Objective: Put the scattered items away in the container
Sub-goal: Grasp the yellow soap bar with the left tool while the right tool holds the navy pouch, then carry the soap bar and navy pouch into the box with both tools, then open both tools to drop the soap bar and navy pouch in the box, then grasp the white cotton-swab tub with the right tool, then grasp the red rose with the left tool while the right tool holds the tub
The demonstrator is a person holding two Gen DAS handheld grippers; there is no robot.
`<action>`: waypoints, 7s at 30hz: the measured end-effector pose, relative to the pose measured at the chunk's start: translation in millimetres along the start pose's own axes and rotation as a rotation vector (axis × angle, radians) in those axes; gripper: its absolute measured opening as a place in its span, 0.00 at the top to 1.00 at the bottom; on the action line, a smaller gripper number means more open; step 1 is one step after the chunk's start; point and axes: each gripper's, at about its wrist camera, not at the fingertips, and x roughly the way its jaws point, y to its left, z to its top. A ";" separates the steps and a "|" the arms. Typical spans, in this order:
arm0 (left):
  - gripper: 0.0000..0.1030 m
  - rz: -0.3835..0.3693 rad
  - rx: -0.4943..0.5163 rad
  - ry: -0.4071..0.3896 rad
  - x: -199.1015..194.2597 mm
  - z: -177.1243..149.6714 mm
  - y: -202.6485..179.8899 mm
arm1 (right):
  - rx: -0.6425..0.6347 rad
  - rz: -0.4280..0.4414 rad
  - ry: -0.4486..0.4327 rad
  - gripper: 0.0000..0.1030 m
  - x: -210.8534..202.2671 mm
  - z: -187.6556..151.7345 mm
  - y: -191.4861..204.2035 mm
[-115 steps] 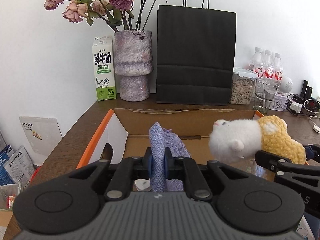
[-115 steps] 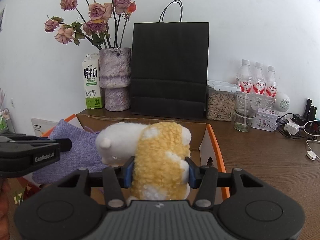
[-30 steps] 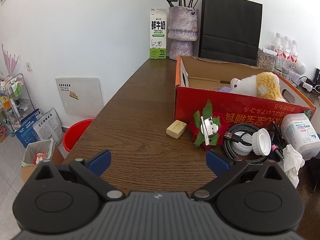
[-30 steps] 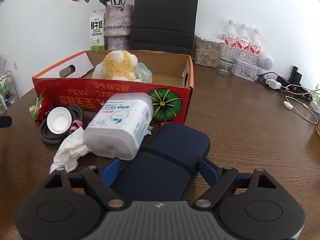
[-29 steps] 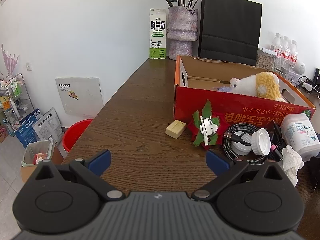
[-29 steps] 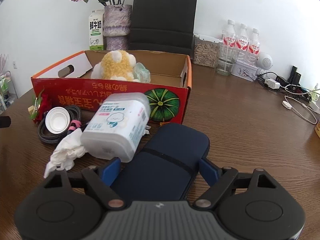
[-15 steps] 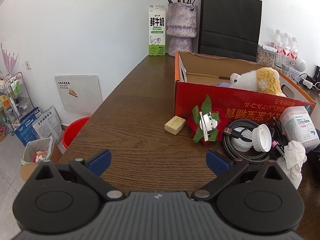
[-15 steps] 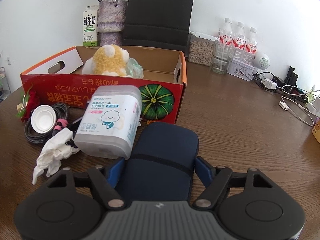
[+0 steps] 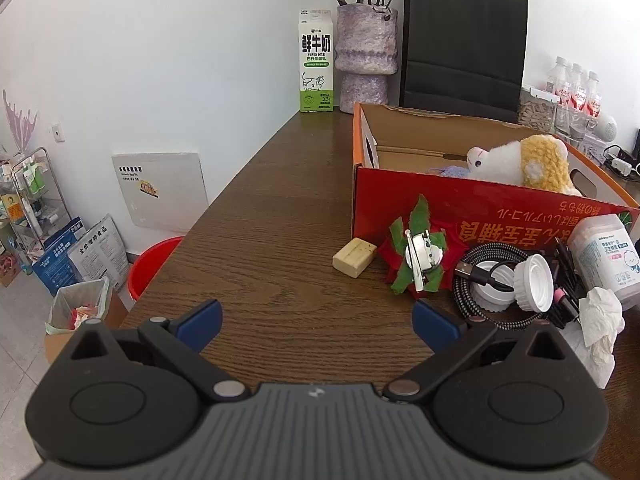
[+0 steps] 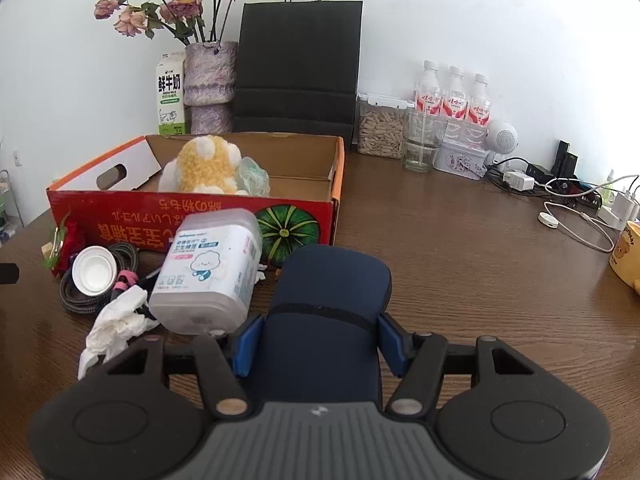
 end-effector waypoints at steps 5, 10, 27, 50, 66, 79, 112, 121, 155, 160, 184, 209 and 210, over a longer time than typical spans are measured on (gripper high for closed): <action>0.00 0.038 0.024 -0.010 13.6 9.1 -1.1 | -0.003 -0.004 -0.035 0.42 -3.8 6.4 -0.1; 0.00 0.067 0.047 0.008 32.6 19.6 -2.0 | 0.000 -0.006 -0.066 0.42 -5.5 14.8 0.6; 0.72 -0.055 0.093 0.052 63.1 30.1 -13.9 | -0.010 0.018 -0.102 0.42 -5.2 27.8 8.2; 0.78 -0.075 0.063 -0.193 -5.0 68.1 -27.9 | -0.042 0.056 -0.184 0.42 -4.1 60.4 24.4; 0.78 -0.117 0.025 -0.226 38.3 118.1 -99.7 | -0.016 0.058 -0.231 0.42 55.4 118.3 32.1; 0.78 -0.050 -0.027 -0.133 105.7 124.2 -92.4 | -0.021 0.054 -0.161 0.42 110.1 118.4 28.6; 0.00 -0.023 -0.011 -0.185 87.5 102.8 -91.7 | 0.008 0.092 -0.221 0.03 85.8 100.1 33.6; 0.00 -0.035 -0.008 -0.233 76.2 94.7 -90.6 | -0.014 0.082 -0.244 0.03 71.8 82.0 35.0; 0.00 -0.061 0.131 -0.114 -10.7 8.8 -89.4 | -0.067 0.106 -0.120 0.03 -7.8 19.0 48.1; 0.00 -0.034 0.105 -0.084 -8.3 7.9 -74.4 | -0.079 0.068 -0.087 0.04 11.5 26.2 64.0; 0.00 -0.074 0.115 -0.066 -4.8 3.6 -79.8 | -0.031 0.056 -0.048 0.37 28.4 24.2 56.2; 0.00 -0.034 0.115 -0.075 1.9 6.4 -75.0 | 0.006 0.061 -0.087 0.37 12.7 13.4 29.2; 0.00 -0.024 0.105 -0.074 3.0 7.6 -70.5 | 0.008 0.060 -0.087 0.37 13.2 13.4 28.9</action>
